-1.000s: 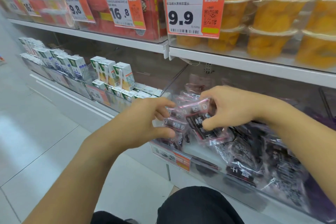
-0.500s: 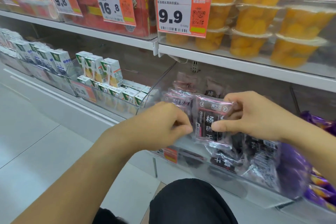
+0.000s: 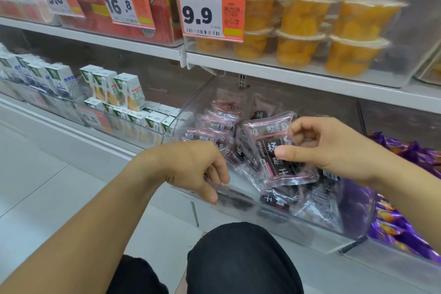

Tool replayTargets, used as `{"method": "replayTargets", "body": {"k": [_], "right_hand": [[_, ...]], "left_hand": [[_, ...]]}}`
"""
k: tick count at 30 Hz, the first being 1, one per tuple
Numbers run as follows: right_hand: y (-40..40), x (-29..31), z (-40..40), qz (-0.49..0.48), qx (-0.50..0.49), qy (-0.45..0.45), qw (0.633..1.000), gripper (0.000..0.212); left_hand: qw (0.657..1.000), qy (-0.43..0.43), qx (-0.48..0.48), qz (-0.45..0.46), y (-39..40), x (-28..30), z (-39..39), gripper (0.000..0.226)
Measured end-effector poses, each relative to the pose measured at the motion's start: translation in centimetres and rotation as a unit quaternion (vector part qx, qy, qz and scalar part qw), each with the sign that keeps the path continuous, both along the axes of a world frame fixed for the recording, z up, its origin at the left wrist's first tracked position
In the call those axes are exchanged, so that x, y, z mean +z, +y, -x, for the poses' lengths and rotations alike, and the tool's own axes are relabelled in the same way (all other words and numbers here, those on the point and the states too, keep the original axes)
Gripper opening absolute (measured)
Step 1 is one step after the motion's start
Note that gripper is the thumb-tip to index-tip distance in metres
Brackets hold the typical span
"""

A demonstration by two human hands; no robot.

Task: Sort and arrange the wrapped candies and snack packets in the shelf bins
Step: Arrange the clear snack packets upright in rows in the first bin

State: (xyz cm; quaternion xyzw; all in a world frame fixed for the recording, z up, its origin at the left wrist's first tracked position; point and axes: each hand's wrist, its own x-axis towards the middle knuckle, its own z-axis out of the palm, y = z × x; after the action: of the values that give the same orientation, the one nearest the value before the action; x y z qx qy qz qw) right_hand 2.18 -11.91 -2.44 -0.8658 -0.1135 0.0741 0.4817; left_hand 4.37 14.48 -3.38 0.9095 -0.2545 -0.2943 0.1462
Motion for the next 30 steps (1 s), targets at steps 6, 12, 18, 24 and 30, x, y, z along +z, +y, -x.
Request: {"method": "replayTargets", "body": {"k": [6,12,18,24,30], "right_hand": [[0.7,-1.4,0.4,-0.028,0.006,0.054,0.998,0.028],[1.5,-2.4,0.3,0.048,0.068,0.045,0.996,0.028],[1.1,-1.3,0.3,0.006,0.053,0.116,0.992,0.022],[2.0,-1.4,-0.1,0.043,0.116,0.089,0.988,0.063],[2.0,-2.8,-0.7,0.018,0.096,0.080,0.992,0.056]], "left_hand": [[0.985,0.003,0.048,0.164,-0.6,0.4,0.5,0.033],[0.941,-0.018,0.108,0.320,-2.2,0.4,1.7,0.025],[0.908,-0.096,0.195,0.359,-1.8,-0.7,0.9,0.029],[0.863,-0.191,0.254,0.393,-3.5,-1.0,1.3,0.044],[0.898,-0.197,0.190,0.345,-2.7,-0.9,1.0,0.056]]}}
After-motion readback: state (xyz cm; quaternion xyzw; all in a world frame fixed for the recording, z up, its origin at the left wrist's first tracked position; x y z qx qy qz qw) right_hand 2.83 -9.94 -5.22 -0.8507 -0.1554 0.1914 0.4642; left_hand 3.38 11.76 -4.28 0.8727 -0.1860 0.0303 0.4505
